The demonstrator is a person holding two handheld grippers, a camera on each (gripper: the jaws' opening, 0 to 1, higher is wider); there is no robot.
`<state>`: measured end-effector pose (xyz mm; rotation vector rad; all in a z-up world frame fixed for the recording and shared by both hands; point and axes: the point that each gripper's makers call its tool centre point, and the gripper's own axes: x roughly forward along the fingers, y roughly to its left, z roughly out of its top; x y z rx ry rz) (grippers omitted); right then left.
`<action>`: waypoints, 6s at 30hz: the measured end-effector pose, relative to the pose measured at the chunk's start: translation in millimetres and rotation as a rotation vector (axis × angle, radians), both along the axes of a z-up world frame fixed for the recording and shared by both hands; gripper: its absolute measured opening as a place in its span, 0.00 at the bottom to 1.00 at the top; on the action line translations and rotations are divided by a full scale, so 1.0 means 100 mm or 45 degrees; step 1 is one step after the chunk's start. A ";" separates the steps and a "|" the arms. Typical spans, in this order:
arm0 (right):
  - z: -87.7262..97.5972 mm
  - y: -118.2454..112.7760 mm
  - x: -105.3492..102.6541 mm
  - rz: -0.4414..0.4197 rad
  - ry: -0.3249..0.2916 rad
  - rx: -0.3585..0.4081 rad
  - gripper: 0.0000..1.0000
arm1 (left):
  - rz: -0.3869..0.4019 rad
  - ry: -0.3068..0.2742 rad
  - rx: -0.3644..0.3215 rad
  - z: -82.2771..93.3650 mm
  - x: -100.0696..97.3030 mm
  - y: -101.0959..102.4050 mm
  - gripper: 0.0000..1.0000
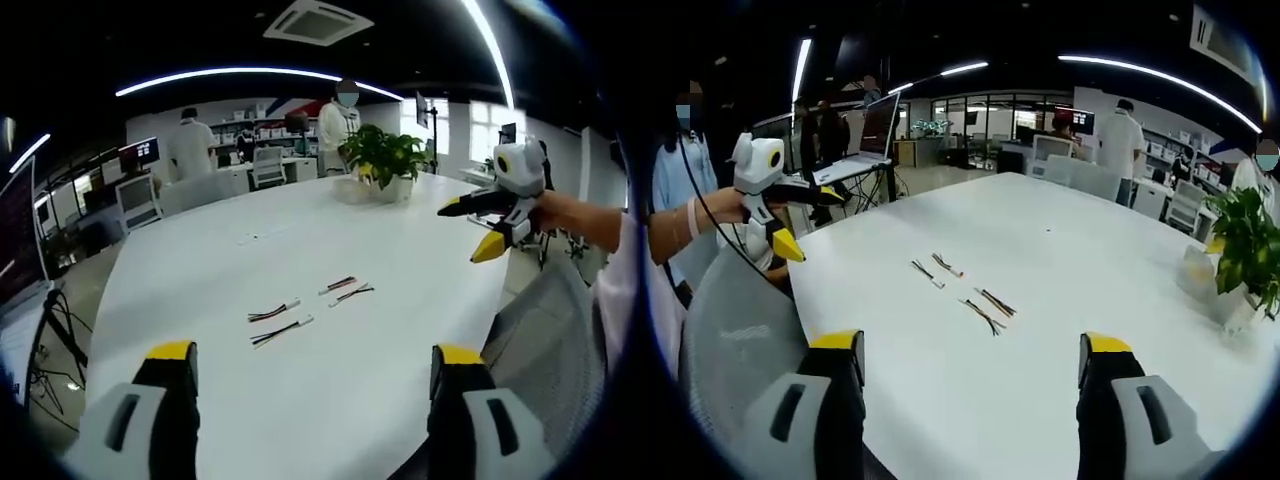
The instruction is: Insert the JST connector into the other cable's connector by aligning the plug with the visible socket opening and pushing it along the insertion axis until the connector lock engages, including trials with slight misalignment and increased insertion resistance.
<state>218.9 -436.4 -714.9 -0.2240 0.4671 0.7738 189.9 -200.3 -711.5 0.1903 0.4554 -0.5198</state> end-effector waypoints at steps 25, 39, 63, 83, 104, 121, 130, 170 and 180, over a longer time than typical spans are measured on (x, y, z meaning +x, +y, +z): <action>0.01 0.08 0.11 0.013 0.015 0.015 0.75 | -0.026 -0.007 0.010 0.02 0.17 -0.03 0.90; 0.01 0.19 0.25 0.053 0.007 0.035 0.69 | -0.058 0.038 0.005 -0.08 0.31 -0.10 0.90; 0.09 0.29 0.54 0.093 -0.019 0.034 0.64 | -0.112 0.015 0.098 0.01 0.71 -0.08 0.82; 0.04 0.52 0.83 0.180 -0.032 0.015 0.57 | -0.176 -0.037 0.116 0.05 1.12 -0.18 0.74; -0.04 0.70 1.09 0.257 -0.039 -0.006 0.49 | -0.231 -0.020 0.131 -0.07 1.42 -0.26 0.65; -0.22 0.88 1.24 0.364 -0.016 -0.024 0.39 | -0.295 -0.006 0.151 -0.23 1.61 -0.35 0.60; -0.43 0.93 1.28 0.405 0.025 -0.048 0.36 | -0.325 0.021 0.162 -0.34 1.66 -0.38 0.56; -1.06 1.10 1.36 0.586 0.111 -0.208 0.19 | -0.523 0.127 0.255 -0.97 1.80 -0.59 0.41; -1.17 1.11 1.38 0.615 0.121 -0.238 0.14 | -0.576 0.134 0.250 -1.06 1.79 -0.62 0.29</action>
